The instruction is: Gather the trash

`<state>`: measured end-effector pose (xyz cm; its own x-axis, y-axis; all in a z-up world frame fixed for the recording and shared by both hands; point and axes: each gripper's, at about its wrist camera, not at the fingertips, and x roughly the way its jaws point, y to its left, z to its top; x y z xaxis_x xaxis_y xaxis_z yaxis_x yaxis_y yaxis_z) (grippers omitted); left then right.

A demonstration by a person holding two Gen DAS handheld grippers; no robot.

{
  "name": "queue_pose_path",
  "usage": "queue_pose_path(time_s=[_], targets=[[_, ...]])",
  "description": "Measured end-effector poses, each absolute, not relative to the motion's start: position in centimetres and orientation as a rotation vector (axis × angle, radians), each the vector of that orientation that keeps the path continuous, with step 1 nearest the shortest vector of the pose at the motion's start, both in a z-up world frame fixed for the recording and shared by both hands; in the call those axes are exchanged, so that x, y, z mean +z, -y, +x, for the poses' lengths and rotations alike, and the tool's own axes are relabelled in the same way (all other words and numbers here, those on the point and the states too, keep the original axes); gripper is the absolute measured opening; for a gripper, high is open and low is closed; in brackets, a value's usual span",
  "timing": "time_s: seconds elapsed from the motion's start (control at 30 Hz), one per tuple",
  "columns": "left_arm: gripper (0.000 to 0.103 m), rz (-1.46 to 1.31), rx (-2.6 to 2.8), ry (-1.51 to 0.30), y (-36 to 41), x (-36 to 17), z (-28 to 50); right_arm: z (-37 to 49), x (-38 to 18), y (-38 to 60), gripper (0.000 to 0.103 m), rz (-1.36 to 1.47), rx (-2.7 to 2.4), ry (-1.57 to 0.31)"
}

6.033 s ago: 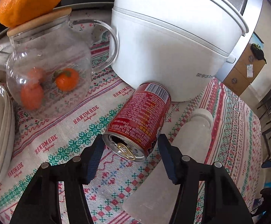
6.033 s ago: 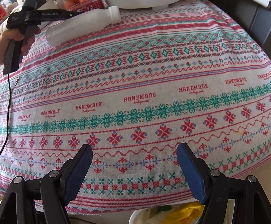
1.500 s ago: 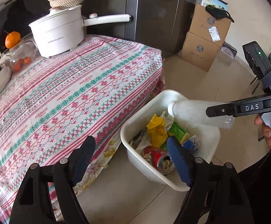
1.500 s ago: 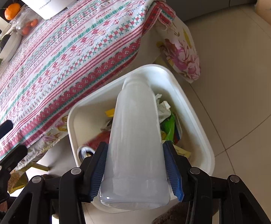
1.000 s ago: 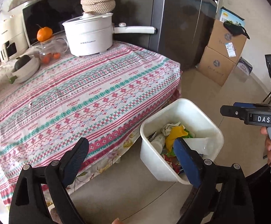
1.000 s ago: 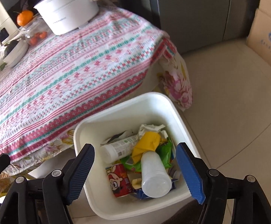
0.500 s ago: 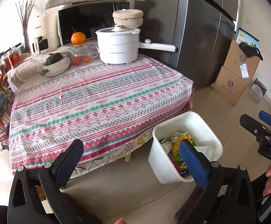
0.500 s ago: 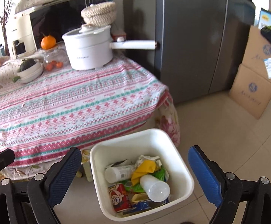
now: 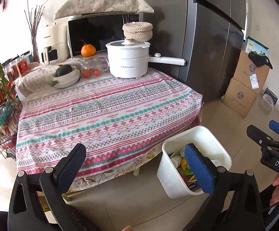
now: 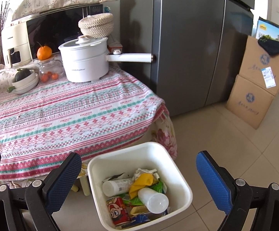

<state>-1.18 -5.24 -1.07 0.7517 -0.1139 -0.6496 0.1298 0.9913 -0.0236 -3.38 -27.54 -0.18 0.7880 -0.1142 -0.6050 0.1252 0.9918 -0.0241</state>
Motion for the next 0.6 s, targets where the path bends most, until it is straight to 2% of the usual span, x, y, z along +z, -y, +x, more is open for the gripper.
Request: queue_pose_path(time_s=[0.6], targets=[[0.103, 0.02, -0.165, -0.735, 5.66, -1.5, -1.07, -3.08, -0.45, 27.62, 0.099, 0.021, -0.116, -0.661]])
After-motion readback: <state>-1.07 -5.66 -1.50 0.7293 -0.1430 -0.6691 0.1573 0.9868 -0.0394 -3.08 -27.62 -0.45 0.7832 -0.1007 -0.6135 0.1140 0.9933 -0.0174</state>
